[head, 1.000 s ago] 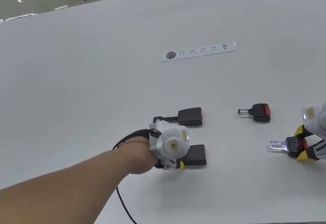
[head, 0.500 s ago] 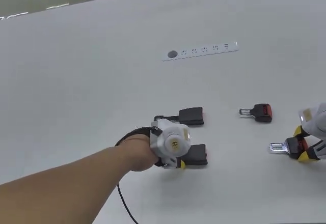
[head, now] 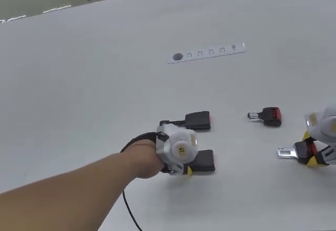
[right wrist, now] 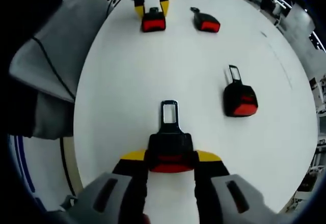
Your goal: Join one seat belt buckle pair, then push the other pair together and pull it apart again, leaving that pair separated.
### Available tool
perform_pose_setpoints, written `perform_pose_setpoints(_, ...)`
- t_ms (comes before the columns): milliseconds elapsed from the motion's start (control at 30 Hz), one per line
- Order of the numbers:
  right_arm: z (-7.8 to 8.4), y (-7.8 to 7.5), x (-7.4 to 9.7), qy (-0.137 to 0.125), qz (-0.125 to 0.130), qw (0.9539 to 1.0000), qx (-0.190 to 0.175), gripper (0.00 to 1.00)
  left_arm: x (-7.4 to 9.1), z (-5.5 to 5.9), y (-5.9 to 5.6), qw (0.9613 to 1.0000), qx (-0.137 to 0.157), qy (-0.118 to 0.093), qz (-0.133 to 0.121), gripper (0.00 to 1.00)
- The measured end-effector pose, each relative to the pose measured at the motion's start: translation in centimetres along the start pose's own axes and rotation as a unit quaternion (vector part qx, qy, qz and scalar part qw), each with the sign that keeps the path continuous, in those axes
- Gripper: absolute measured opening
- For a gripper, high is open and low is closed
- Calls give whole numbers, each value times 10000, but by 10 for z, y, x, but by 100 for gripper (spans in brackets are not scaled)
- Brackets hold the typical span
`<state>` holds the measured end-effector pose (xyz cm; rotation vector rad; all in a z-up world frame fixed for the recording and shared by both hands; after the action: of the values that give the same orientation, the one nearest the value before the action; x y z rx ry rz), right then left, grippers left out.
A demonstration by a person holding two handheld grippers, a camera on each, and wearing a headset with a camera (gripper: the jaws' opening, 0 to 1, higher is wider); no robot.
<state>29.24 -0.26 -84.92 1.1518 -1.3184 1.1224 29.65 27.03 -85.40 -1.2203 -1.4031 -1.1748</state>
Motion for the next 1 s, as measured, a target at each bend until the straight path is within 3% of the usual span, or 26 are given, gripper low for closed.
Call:
perform_pose_setpoints(267,-20,8,0,-153,9,9998,113,35,0,-1,1,10000,-70,61,5,30)
perform_pose_setpoints(600,-61,20,-3,-442,-16,9988,198,36,0,0,1,10000,-30,65,-12,30)
perform_pose_setpoints(1000,-99,18,-11,-702,-87,9975,-5,36,0,-1,1,10000,-43,78,-17,30)
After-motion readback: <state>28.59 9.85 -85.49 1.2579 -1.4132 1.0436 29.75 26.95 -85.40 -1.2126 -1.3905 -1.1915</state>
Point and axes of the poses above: the centre of the closed fingertips' face, and the gripper's own axes: x roughly backward along the fingers, y roughly to its left, z roughly out of its underside, the point moved 1 cm from there along x, roughly backward along the fingers, and after that the axes turned 14 degrees about y, right-handed, at the moved point
